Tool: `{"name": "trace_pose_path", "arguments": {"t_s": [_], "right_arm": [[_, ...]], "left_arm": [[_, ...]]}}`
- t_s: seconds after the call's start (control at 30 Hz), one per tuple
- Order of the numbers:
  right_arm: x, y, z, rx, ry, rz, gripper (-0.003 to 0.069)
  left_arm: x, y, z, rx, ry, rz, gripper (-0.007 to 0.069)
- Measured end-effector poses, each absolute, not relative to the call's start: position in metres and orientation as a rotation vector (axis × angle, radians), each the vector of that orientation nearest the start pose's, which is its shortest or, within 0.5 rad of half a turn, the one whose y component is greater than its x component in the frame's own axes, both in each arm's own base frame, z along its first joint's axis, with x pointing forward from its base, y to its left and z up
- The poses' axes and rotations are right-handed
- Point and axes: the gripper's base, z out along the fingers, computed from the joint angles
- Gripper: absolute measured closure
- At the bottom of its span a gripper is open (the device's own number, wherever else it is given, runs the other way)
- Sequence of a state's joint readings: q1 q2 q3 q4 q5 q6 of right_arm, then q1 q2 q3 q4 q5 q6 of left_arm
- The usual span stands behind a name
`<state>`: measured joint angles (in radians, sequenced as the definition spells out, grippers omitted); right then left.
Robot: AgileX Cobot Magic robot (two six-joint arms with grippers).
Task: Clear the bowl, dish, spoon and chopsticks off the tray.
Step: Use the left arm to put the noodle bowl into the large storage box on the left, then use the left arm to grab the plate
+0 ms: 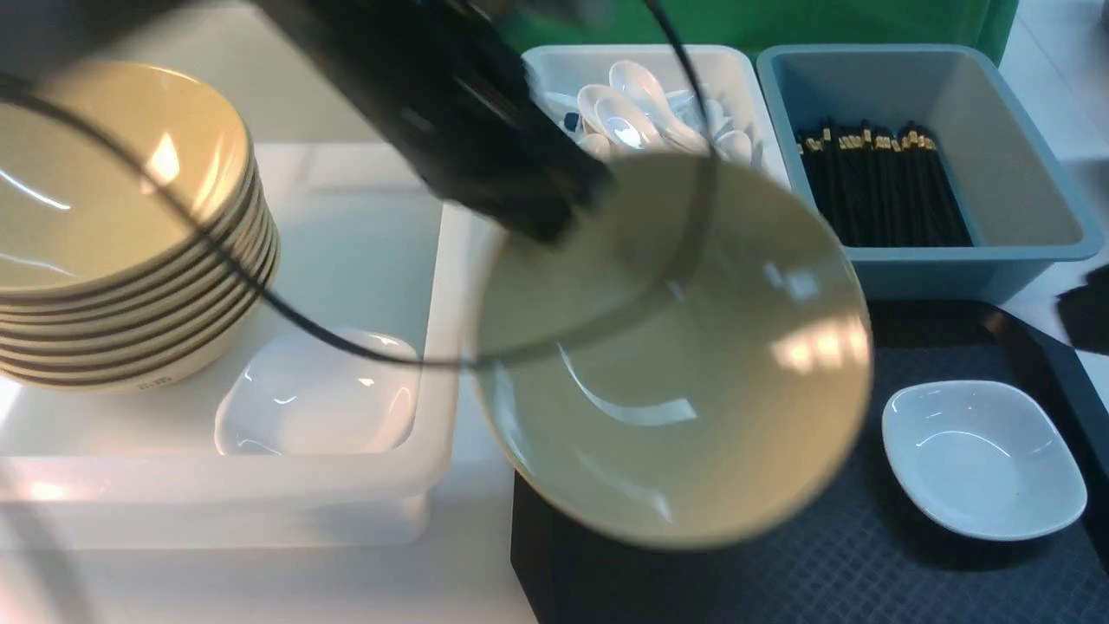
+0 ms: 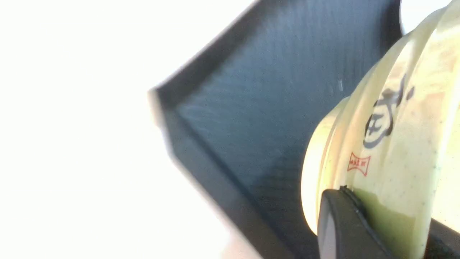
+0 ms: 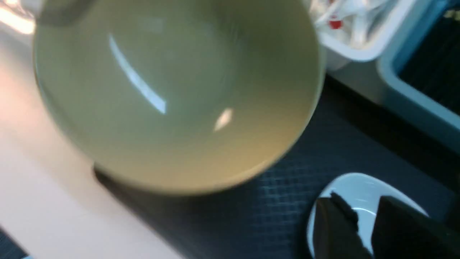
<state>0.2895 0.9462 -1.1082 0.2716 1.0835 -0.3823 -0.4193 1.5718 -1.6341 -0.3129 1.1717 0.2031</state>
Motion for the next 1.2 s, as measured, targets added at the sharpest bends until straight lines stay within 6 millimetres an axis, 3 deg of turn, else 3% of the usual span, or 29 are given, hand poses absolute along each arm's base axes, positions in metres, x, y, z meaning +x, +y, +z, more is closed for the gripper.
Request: {"name": "trace_pose_path", "arguments": {"t_s": [0.13, 0.17, 0.27, 0.4, 0.57, 0.8, 0.9, 1.07, 1.1, 1.13, 1.2], "right_arm": [[0.164, 0.098, 0.411, -0.935, 2.162, 0.425, 0.0601], [0.166, 0.109, 0.42, -0.989, 2.104, 0.448, 0.062], [0.166, 0.134, 0.441, -1.093, 1.969, 0.496, 0.0625], [0.163, 0.163, 0.45, -1.22, 1.871, 0.546, 0.0625], [0.161, 0.18, 0.442, -1.343, 1.871, 0.542, 0.0625], [0.164, 0.178, 0.437, -1.38, 1.891, 0.47, 0.0624], [0.164, 0.178, 0.438, -1.375, 1.887, 0.469, 0.0624], [0.168, 0.18, 0.448, -1.334, 1.836, 0.465, 0.0624], [0.17, 0.182, 0.459, -1.316, 1.803, 0.465, 0.0624], [0.171, 0.183, 0.46, -1.315, 1.8, 0.465, 0.0624], [0.175, 0.187, 0.471, -1.301, 1.769, 0.467, 0.0624]], "left_arm": [[0.269, -0.069, 0.439, 0.427, 2.421, -0.424, 0.062], [0.258, -0.037, 0.451, 0.291, 2.396, -0.364, 0.062], [0.236, 0.02, 0.46, 0.017, 2.36, -0.243, 0.062], [0.223, 0.068, 0.446, -0.271, 2.332, -0.221, 0.062], [0.232, 0.112, 0.414, -0.558, 2.246, -0.334, 0.062], [0.261, 0.147, 0.361, -0.694, 2.256, -0.356, 0.061], [0.27, 0.155, 0.348, -0.69, 2.273, -0.347, 0.0582], [0.274, 0.159, 0.341, -0.653, 2.301, -0.313, 0.0457], [0.273, 0.16, 0.34, -0.643, 2.317, -0.284, 0.038], [0.273, 0.16, 0.34, -0.641, 2.318, -0.279, 0.0372], [0.275, 0.16, 0.337, -0.621, 2.346, -0.233, 0.026]]}}
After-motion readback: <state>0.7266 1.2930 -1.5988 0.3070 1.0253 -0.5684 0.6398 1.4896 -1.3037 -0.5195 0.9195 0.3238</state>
